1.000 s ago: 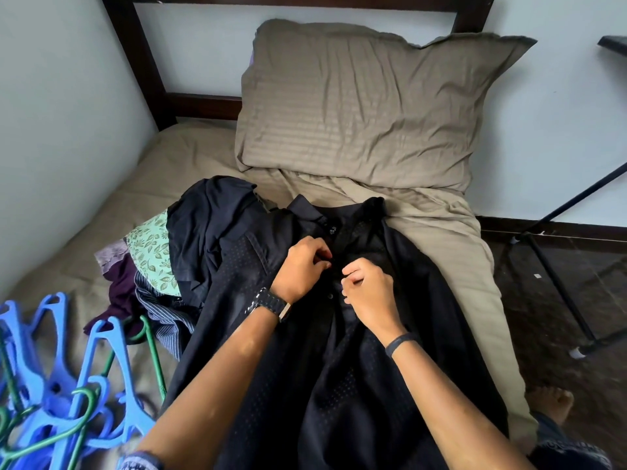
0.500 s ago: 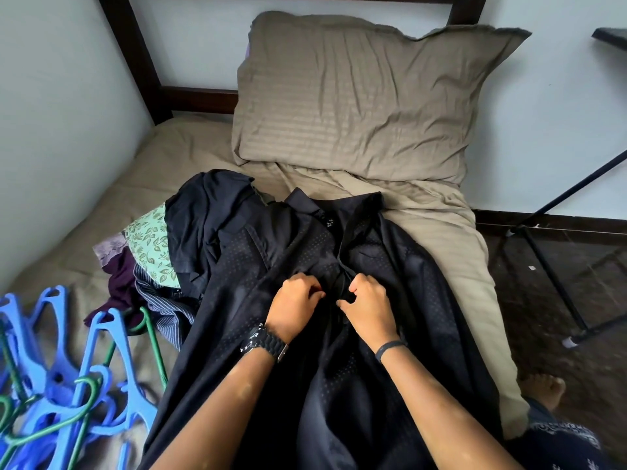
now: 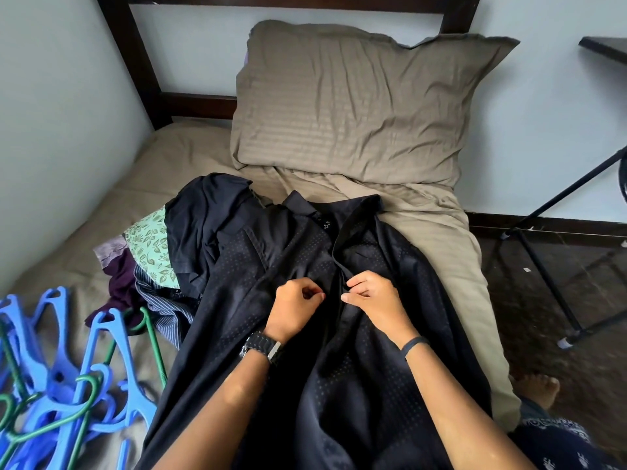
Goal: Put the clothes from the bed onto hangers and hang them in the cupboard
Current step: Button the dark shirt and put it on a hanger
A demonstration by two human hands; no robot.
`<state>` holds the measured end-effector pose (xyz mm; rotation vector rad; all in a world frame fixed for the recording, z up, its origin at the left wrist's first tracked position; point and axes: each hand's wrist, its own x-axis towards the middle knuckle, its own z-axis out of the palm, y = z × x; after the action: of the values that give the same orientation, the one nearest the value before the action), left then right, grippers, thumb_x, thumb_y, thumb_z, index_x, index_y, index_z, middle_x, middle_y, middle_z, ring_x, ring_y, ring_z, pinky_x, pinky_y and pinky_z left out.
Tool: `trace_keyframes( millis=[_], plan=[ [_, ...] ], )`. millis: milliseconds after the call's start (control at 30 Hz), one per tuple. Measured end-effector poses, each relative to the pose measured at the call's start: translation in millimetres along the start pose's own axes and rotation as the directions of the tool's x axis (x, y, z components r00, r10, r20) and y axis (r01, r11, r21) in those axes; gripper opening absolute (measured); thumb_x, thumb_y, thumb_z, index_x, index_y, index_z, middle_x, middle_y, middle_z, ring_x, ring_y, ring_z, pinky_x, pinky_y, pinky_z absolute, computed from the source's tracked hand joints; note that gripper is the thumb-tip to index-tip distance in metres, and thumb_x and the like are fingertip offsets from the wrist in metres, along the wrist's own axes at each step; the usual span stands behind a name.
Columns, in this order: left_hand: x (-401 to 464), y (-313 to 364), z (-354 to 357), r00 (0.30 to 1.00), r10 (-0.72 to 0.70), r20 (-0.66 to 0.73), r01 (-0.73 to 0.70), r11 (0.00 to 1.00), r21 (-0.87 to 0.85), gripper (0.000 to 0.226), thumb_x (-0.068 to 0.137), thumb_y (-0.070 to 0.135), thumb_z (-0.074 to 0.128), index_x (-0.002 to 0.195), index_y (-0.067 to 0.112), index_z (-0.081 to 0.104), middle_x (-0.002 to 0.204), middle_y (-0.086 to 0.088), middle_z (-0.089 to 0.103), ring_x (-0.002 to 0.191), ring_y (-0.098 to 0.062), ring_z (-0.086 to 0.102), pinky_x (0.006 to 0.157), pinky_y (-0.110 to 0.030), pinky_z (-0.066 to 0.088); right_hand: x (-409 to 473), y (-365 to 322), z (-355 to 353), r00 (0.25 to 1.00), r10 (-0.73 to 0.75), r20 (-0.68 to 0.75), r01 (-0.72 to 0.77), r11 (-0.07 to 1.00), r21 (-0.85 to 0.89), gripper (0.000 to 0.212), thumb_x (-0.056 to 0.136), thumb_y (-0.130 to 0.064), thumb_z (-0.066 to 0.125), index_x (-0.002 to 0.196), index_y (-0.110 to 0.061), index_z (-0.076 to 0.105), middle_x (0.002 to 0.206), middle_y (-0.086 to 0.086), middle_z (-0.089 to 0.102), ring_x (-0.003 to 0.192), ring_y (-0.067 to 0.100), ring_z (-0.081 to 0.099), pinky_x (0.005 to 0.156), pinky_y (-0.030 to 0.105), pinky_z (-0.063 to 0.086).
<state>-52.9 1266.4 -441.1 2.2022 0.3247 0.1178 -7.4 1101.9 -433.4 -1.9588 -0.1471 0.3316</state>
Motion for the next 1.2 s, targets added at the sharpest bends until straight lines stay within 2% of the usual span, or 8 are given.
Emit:
trace_keyframes(
  millis=[167, 300, 400, 600, 733, 833, 1000, 1200],
  plan=[
    [-2.3, 5.0, -7.4, 0.996, -0.085, 0.0, 0.081, 0.949, -0.306, 0.018, 0.084, 0.009, 0.068, 0.07, 0.021, 0.066, 0.067, 0.006, 0.065, 0.061, -0.008, 0.06, 0.066, -0.026, 0.054, -9.9, -7.4, -9.1, 0.992, 0.116, 0.041, -0.122, 0.912, 0.39, 0.02, 0.084, 0.003, 0.064, 0.097, -0.012, 0.065, 0.094, 0.011, 0.066, 0.092, 0.017, 0.062, 0.078, 0.019, 0.048],
    [-6.7, 14.1, -7.1, 0.997, -0.079, 0.015, 0.078, 0.905, -0.417, 0.017, 0.085, 0.007, 0.067, 0.071, 0.018, 0.066, 0.067, 0.006, 0.065, 0.064, -0.007, 0.059, 0.063, -0.022, 0.051, -12.5, -13.4, -6.2, 0.975, 0.224, 0.019, -0.203, 0.84, 0.504, 0.025, 0.087, 0.009, 0.052, 0.104, -0.004, 0.066, 0.107, 0.021, 0.067, 0.102, 0.026, 0.062, 0.091, 0.031, 0.046],
    [-9.7, 16.6, -3.7, 0.996, -0.086, 0.032, 0.091, 0.905, -0.416, 0.016, 0.085, 0.01, 0.068, 0.071, 0.019, 0.067, 0.067, 0.006, 0.066, 0.064, -0.008, 0.06, 0.064, -0.023, 0.051, -17.3, -22.1, -3.5, 0.978, 0.207, 0.014, -0.181, 0.816, 0.55, 0.023, 0.086, 0.006, 0.059, 0.106, -0.001, 0.066, 0.105, 0.018, 0.068, 0.1, 0.023, 0.064, 0.092, 0.031, 0.046],
    [-13.8, 19.3, -2.4, 0.99, -0.131, 0.053, 0.14, 0.883, -0.448, 0.014, 0.087, 0.012, 0.066, 0.074, 0.017, 0.068, 0.072, 0.001, 0.068, 0.069, -0.01, 0.063, 0.067, -0.024, 0.052, -29.5, -35.6, 6.4, 0.962, -0.06, -0.268, 0.099, 0.986, 0.137, 0.018, 0.081, -0.002, 0.067, 0.091, -0.017, 0.065, 0.081, -0.005, 0.067, 0.077, 0.003, 0.063, 0.069, 0.012, 0.046],
    [-13.6, 20.4, -0.9, 0.99, -0.12, 0.069, 0.138, 0.888, -0.439, 0.015, 0.088, 0.011, 0.065, 0.074, 0.018, 0.068, 0.072, 0.0, 0.068, 0.069, -0.011, 0.063, 0.072, -0.029, 0.055, -37.1, -38.7, 19.0, 0.939, -0.216, -0.268, 0.21, 0.976, -0.053, 0.023, 0.081, 0.0, 0.066, 0.099, -0.011, 0.058, 0.085, -0.004, 0.064, 0.077, 0.0, 0.061, 0.066, 0.006, 0.045],
    [-13.3, 19.8, 0.3, 0.99, -0.118, 0.07, 0.137, 0.889, -0.436, 0.017, 0.088, 0.01, 0.063, 0.074, 0.017, 0.068, 0.073, -0.002, 0.069, 0.068, -0.012, 0.063, 0.074, -0.033, 0.055, -40.7, -36.9, 25.3, 0.934, -0.265, -0.238, 0.245, 0.963, -0.112, 0.026, 0.081, 0.002, 0.066, 0.101, -0.011, 0.056, 0.085, -0.003, 0.062, 0.074, 0.002, 0.06, 0.065, 0.007, 0.045],
    [-12.4, 19.2, 1.9, 0.987, -0.13, 0.09, 0.157, 0.884, -0.441, 0.017, 0.089, 0.009, 0.061, 0.075, 0.016, 0.068, 0.073, -0.002, 0.069, 0.067, -0.011, 0.062, 0.068, -0.027, 0.053, -42.0, -35.5, 25.8, 0.927, -0.299, -0.229, 0.268, 0.951, -0.155, 0.028, 0.082, 0.0, 0.066, 0.105, -0.011, 0.056, 0.087, -0.006, 0.06, 0.074, 0.0, 0.059, 0.065, 0.007, 0.045],
    [-13.4, 18.1, 2.6, 0.983, -0.155, 0.102, 0.185, 0.857, -0.481, 0.014, 0.09, 0.007, 0.059, 0.081, 0.01, 0.068, 0.079, -0.008, 0.07, 0.071, -0.016, 0.064, 0.07, -0.029, 0.055, -40.4, -30.6, 22.4, 0.942, -0.275, -0.193, 0.261, 0.961, -0.092, 0.02, 0.09, -0.013, 0.062, 0.109, -0.013, 0.057, 0.091, -0.002, 0.067, 0.08, 0.007, 0.065, 0.069, 0.013, 0.051]
  ],
)
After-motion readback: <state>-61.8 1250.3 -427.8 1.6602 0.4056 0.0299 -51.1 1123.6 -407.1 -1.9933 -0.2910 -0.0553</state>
